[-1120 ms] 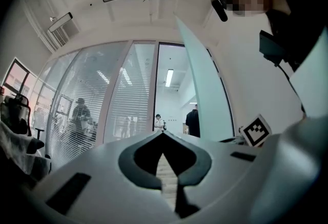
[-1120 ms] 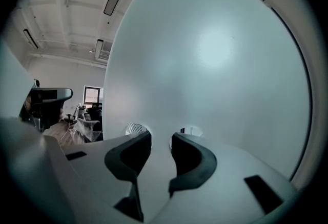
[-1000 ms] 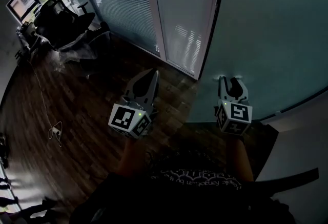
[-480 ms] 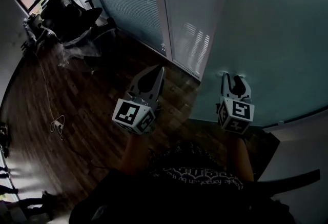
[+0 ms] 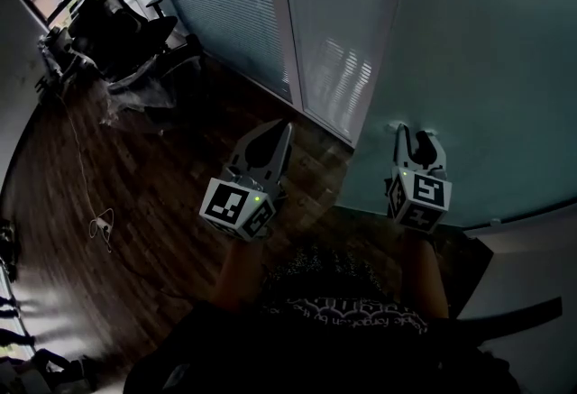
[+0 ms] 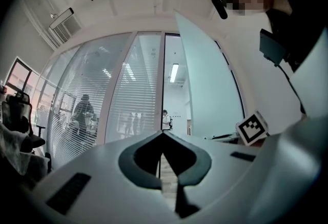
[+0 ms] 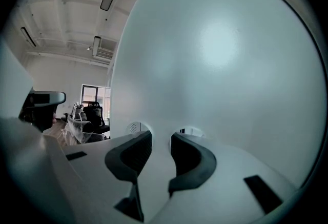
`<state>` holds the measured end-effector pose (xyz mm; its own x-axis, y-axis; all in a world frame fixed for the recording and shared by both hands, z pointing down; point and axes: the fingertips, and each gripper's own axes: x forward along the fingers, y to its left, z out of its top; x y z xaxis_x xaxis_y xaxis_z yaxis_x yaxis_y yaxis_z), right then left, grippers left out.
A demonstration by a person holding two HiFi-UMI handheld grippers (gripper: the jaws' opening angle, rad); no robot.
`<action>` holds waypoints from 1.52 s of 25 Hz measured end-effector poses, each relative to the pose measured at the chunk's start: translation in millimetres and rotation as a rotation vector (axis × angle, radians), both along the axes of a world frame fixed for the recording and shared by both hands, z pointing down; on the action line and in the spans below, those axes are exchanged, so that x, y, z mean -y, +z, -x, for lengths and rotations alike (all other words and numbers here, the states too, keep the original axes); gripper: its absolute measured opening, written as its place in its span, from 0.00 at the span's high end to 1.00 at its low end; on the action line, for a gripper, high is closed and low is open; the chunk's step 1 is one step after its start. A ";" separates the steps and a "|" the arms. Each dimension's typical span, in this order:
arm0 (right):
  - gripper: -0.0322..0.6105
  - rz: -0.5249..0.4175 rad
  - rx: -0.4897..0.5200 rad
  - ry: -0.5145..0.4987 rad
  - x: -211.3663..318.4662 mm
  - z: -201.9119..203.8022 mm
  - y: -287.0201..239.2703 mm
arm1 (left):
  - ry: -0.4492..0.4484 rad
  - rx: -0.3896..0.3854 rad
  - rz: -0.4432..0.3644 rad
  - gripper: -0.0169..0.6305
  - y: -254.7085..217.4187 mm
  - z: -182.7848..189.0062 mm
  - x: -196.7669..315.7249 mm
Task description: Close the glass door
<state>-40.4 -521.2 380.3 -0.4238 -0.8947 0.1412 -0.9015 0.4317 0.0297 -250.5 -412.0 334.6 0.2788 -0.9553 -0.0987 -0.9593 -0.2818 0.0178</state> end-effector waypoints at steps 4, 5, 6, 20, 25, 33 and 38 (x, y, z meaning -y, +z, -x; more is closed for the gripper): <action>0.76 -0.008 0.011 0.024 15.9 7.6 -5.1 | 0.030 -0.008 0.000 0.97 1.7 13.1 21.4; 0.76 -0.012 0.014 0.031 20.1 9.7 -5.9 | 0.038 -0.010 0.001 0.97 1.7 17.7 28.8; 0.76 -0.014 0.015 0.037 24.0 10.7 -5.7 | 0.047 -0.012 0.001 0.97 0.9 21.6 36.7; 0.76 -0.049 0.018 0.152 98.1 20.1 -2.9 | 0.224 0.011 -0.019 0.97 -13.6 54.6 155.8; 0.76 -0.041 0.016 0.183 109.4 11.1 -4.0 | 0.249 -0.009 -0.008 0.97 -3.9 52.1 160.3; 0.76 -0.045 0.013 0.216 142.2 3.6 -3.1 | 0.241 -0.019 0.002 0.97 -0.4 59.6 182.7; 0.76 -0.066 0.009 0.222 164.5 5.7 -5.7 | 0.254 -0.036 -0.031 0.97 -2.8 62.5 205.7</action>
<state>-46.1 -685.8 374.6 -0.2162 -0.9734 0.0765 -0.9746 0.2198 0.0427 -313.0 -617.7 331.8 0.5053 -0.8514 -0.1407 -0.8565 -0.5147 0.0383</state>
